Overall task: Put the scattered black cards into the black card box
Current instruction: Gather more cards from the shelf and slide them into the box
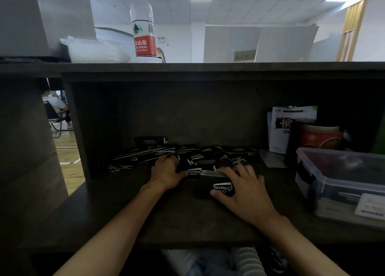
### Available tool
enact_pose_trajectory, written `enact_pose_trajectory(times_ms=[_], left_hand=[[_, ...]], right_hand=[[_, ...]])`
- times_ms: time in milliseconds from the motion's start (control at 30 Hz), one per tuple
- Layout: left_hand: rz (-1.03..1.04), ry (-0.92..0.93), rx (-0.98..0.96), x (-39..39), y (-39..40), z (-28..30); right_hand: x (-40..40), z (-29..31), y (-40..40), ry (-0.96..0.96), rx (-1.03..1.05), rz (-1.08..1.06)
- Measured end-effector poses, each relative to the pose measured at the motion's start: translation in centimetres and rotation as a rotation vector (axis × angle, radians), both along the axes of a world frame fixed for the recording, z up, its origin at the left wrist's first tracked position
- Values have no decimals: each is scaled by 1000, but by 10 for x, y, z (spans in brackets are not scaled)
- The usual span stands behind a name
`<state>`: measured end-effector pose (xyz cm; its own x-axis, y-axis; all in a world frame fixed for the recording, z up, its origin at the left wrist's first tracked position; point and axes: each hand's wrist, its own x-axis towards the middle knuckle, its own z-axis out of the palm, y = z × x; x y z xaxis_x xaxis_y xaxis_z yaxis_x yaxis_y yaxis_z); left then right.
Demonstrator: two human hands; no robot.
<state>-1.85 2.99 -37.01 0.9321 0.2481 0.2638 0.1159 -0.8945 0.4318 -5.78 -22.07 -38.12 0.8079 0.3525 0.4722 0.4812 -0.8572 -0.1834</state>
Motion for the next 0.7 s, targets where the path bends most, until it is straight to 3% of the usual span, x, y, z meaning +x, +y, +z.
enact_pose_trajectory(times_ms=[233, 367, 533, 700], left_hand=[[-63, 76, -34, -11, -4, 3], [-111, 12, -235, -14, -8, 5], [-408, -157, -532, -28, -24, 15], [-602, -19, -606, -42, -37, 20]], right_hand=[[0, 0, 0, 1, 13, 13], [-1, 1, 0, -2, 24, 18], [-2, 1, 0, -35, 48, 47], [-3, 1, 0, -86, 44, 78]])
